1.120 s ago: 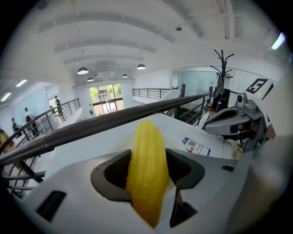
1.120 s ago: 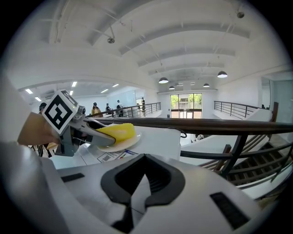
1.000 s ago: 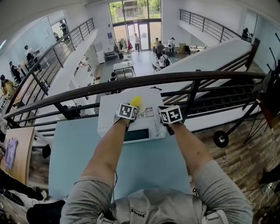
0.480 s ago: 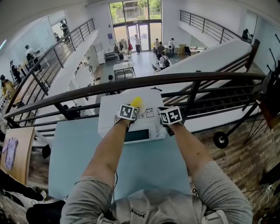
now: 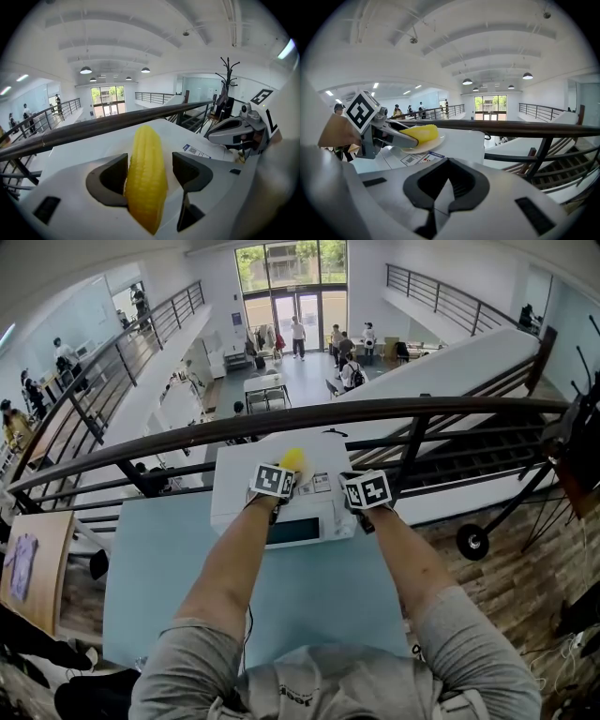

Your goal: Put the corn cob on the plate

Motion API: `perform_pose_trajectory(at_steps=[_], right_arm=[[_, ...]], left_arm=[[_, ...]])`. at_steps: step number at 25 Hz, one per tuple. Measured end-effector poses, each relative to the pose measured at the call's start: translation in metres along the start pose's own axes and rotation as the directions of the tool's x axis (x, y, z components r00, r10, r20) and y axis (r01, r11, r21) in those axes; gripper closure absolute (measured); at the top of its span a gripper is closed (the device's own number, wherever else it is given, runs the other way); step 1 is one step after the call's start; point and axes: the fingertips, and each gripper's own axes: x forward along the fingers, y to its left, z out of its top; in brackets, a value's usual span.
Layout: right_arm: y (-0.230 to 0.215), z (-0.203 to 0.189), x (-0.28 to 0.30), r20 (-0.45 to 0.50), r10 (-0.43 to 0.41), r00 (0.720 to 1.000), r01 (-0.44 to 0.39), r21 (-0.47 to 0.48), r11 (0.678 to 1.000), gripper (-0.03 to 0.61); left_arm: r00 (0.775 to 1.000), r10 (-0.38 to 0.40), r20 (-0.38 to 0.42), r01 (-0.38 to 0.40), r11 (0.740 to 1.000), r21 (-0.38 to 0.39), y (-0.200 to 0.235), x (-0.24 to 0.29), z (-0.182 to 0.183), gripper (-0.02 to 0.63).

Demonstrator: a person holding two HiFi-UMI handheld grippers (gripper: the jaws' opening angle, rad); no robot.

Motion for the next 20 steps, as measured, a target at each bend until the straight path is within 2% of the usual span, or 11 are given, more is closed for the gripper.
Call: perform_pose_trajectory(at_steps=[5, 14, 20], right_arm=[[0.002, 0.003, -0.002, 0.005, 0.001, 1.000, -0.001, -0.006, 1.000, 0.561], [0.009, 0.014, -0.015, 0.023, -0.001, 1.000, 0.002, -0.022, 1.000, 0.561], [0.012, 0.016, -0.030, 0.031, -0.013, 0.999, 0.014, -0.022, 1.000, 0.561]], left_arm=[[0.999, -0.006, 0.034, 0.007, 0.999, -0.041, 0.004, -0.009, 0.003, 0.284], [0.994, 0.003, 0.109, 0.005, 0.997, -0.071, 0.015, -0.042, 0.012, 0.281], [0.987, -0.033, 0.159, 0.046, 0.996, -0.077, 0.007, -0.071, 0.015, 0.281]])
